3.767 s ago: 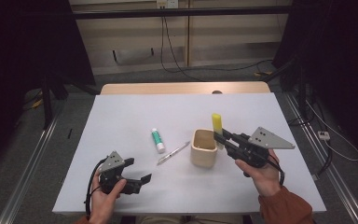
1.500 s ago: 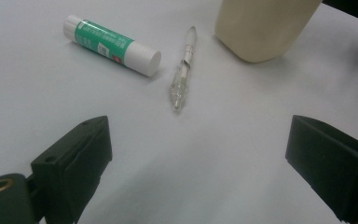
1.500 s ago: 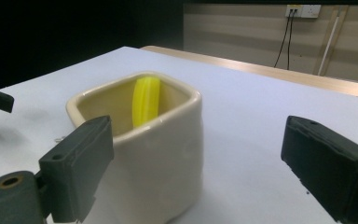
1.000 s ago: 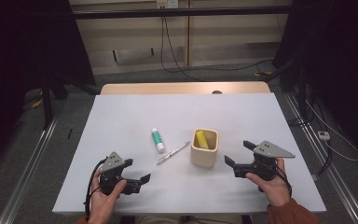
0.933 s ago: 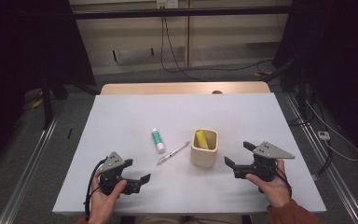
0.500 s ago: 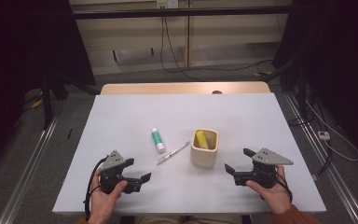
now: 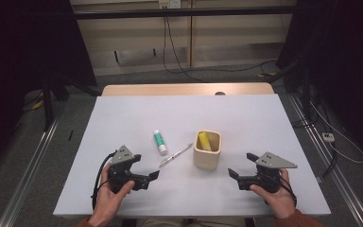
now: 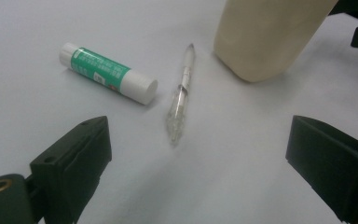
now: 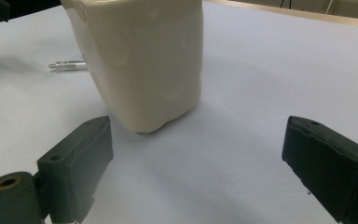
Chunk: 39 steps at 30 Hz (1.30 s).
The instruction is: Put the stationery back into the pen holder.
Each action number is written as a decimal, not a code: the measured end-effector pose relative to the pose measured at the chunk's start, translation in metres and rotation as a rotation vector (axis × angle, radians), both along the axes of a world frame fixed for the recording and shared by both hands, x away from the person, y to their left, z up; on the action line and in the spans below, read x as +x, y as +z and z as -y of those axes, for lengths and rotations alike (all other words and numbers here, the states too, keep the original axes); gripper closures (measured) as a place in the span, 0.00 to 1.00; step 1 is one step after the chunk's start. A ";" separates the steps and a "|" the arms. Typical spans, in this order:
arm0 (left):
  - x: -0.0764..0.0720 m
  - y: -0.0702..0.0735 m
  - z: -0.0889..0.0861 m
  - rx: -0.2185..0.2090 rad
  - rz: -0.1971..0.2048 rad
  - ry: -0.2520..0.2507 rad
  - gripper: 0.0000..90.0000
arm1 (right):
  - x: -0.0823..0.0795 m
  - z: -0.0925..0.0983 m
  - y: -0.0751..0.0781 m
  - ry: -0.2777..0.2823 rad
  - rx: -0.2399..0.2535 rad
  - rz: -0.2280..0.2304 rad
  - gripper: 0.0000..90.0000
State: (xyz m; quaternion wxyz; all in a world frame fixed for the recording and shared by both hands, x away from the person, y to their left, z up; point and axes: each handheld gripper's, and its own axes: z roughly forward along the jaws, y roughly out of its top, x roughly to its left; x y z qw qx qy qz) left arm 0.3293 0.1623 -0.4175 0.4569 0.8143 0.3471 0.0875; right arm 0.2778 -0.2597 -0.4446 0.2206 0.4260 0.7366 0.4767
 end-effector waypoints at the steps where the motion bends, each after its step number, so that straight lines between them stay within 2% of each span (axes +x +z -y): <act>1: 0.002 0.000 0.000 0.013 -0.020 0.005 0.07 | 0.000 0.000 0.000 0.000 0.003 -0.001 0.10; 5: 0.010 0.002 0.002 0.050 -0.028 0.005 0.08 | 0.000 0.000 0.001 0.004 0.005 0.004 0.10; 10: 0.020 0.009 0.011 0.081 -0.040 -0.032 0.10 | 0.001 0.000 0.000 0.009 0.003 0.004 0.09; 16: 0.029 0.015 0.027 0.089 -0.046 -0.051 0.11 | 0.001 -0.001 0.000 0.017 0.005 -0.001 0.08; 17: 0.031 0.016 0.030 0.101 -0.042 -0.053 0.11 | 0.001 -0.002 0.000 0.021 0.005 -0.001 0.08; 19: 0.033 0.019 0.034 0.092 -0.054 -0.061 0.11 | 0.001 -0.002 0.000 0.024 0.004 -0.002 0.08; 22: 0.037 0.021 0.040 0.089 -0.039 -0.091 0.08 | 0.001 -0.002 0.000 0.025 0.011 -0.003 0.08; 28: 0.050 0.022 0.058 0.132 -0.044 -0.105 0.12 | 0.001 -0.001 0.001 0.015 0.010 0.007 0.09; 32: 0.057 0.022 0.068 0.178 -0.029 -0.103 0.17 | 0.002 0.000 0.001 0.013 0.011 0.007 0.09; 37: 0.064 0.019 0.078 0.186 -0.049 -0.093 0.20 | 0.002 -0.001 0.000 0.019 0.010 0.002 0.09; 39: 0.066 0.018 0.082 0.233 -0.059 -0.071 0.22 | 0.002 -0.001 0.000 0.014 0.012 0.000 0.09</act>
